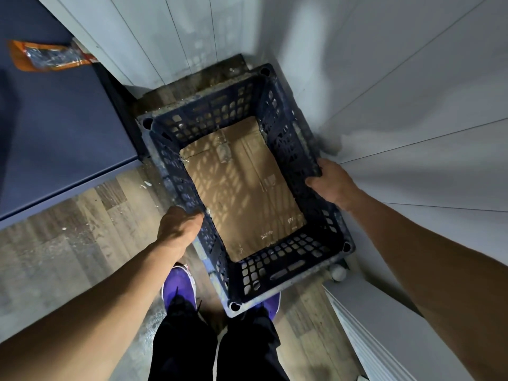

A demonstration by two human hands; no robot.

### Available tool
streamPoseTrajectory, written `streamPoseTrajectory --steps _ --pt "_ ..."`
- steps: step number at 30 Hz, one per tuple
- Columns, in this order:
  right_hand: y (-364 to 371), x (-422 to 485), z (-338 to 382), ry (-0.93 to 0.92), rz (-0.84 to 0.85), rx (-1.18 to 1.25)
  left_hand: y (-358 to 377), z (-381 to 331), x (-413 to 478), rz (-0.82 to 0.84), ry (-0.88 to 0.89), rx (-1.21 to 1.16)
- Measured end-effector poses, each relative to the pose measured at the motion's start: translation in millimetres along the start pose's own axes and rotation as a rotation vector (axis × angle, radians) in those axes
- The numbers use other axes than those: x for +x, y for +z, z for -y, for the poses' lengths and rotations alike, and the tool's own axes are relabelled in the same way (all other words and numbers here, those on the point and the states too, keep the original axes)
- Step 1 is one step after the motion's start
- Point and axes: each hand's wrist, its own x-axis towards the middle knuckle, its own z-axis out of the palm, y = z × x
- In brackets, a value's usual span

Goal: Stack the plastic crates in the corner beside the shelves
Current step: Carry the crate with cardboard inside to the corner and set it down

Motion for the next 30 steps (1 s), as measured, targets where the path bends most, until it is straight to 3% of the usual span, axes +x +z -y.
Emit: streamPoseTrajectory --steps 10,21,30 --pt "1 -27 -11 -0.013 -0.009 -0.116 3 -12 -29 0.05 0.055 0.176" --pt "-3 -125 5 0.103 0.097 -0.099 -11 -30 -136 0.172 0.339 0.435" --pt "3 -237 14 0.25 -0.012 0.018 -50 -26 -180 0.218 0.609 0.726"
